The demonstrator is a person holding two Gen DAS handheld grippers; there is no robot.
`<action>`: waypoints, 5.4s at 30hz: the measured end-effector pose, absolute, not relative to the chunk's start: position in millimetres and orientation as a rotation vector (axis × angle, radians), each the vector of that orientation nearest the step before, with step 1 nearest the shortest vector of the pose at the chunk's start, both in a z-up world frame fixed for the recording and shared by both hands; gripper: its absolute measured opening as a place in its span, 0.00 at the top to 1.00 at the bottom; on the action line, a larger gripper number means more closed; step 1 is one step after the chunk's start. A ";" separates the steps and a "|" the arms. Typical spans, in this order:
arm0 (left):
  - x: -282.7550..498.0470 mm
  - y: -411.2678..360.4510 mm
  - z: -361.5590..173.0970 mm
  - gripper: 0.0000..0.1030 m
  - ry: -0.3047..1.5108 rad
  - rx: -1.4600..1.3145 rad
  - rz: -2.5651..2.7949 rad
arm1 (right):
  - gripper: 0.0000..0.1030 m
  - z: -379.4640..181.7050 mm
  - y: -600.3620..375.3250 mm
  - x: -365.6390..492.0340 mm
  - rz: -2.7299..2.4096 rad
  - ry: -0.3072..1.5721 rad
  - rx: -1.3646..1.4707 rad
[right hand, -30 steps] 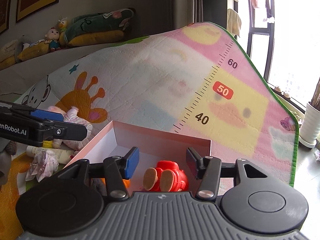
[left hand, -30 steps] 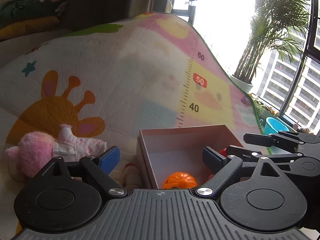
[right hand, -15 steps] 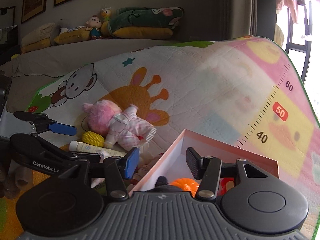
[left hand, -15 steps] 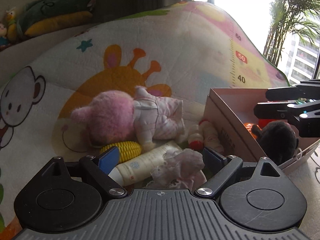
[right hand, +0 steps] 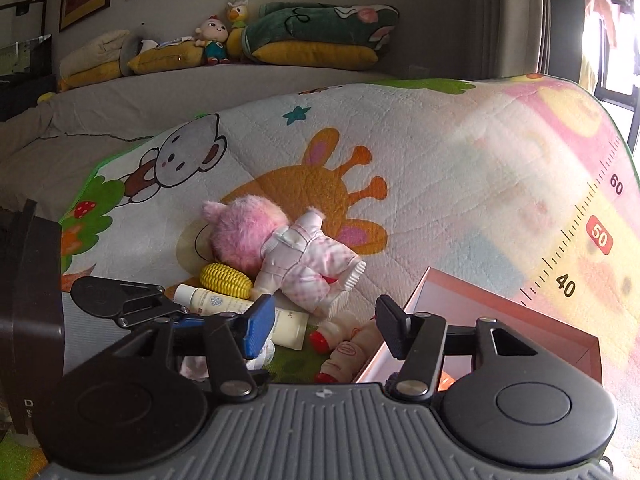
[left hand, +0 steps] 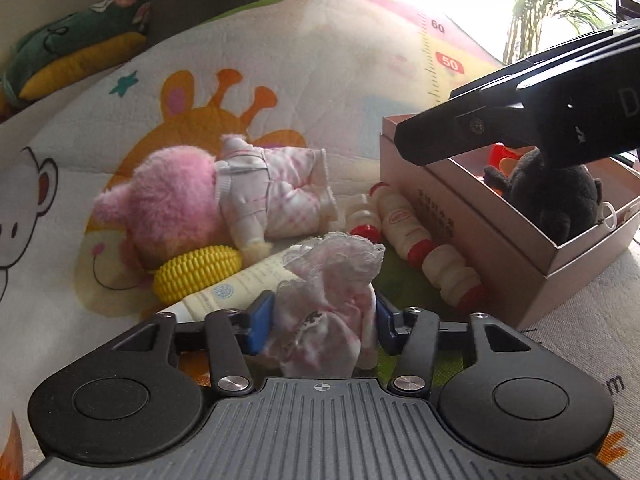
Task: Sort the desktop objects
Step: 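Grasp the pink frilly cloth with the left tool while the right tool grasps the white lotion tube, then lift and carry the cloth with the left tool while the right tool carries the tube toward the box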
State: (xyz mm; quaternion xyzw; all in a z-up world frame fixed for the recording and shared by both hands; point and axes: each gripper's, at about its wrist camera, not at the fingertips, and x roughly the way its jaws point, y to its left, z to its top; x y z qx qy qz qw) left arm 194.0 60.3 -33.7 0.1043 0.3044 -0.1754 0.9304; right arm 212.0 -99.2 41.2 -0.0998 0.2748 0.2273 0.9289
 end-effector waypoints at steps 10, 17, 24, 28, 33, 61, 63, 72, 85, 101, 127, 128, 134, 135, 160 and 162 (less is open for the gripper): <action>163.2 104.0 -34.3 0.52 0.655 0.169 -0.299 | 0.44 17.5 -51.4 228.3 0.566 0.664 -0.167; 134.8 127.9 -33.3 0.42 0.682 0.130 -0.295 | 0.44 -12.2 -8.4 258.9 0.545 0.727 -0.150; 123.7 142.5 -33.3 0.29 0.684 0.079 -0.281 | 0.29 -21.6 3.3 285.2 0.547 0.753 -0.116; 122.8 149.5 -32.7 0.27 0.681 0.051 -0.271 | 0.27 -25.1 -3.7 280.7 0.599 0.812 -0.066; 121.4 153.4 -32.0 0.26 0.676 0.040 -0.264 | 0.27 -22.5 -7.3 247.5 0.633 0.821 -0.088; 118.6 150.6 -22.9 0.11 0.628 0.029 -0.241 | 0.28 -33.7 -9.8 234.7 0.673 0.829 -0.146; 118.7 151.4 -22.7 0.11 0.627 0.029 -0.241 | 0.32 -31.8 -13.5 224.2 0.709 0.847 -0.149; 117.2 140.3 -29.3 0.21 0.641 0.035 -0.233 | 0.44 -37.0 -4.4 227.7 0.662 0.760 -0.202; 126.0 144.4 -31.8 0.61 0.657 -0.024 -0.182 | 0.64 -37.9 -12.0 219.0 0.674 0.726 -0.218; 68.3 64.6 -32.7 0.65 0.683 0.057 -0.389 | 0.64 -34.6 -120.8 120.9 0.584 0.738 -0.131; 14.4 -51.3 -10.7 0.68 0.634 0.178 -0.549 | 0.64 -31.1 -269.0 20.2 0.302 0.646 0.108; 13.0 -52.3 -9.3 0.68 0.631 0.184 -0.551 | 0.64 -30.9 -271.1 17.9 0.297 0.643 0.115; 4.6 -57.5 2.9 0.68 0.607 0.211 -0.569 | 0.64 -22.3 -278.9 5.1 0.286 0.612 0.129; 2.8 -58.7 4.1 0.68 0.604 0.217 -0.571 | 0.64 -21.1 -279.6 3.5 0.286 0.608 0.132; 2.5 -52.1 38.3 0.68 0.551 0.217 -0.558 | 0.64 7.1 -278.6 -3.9 0.302 0.546 0.118; 6.7 -53.8 44.6 0.68 0.534 0.217 -0.558 | 0.64 12.1 -277.8 -1.3 0.303 0.532 0.104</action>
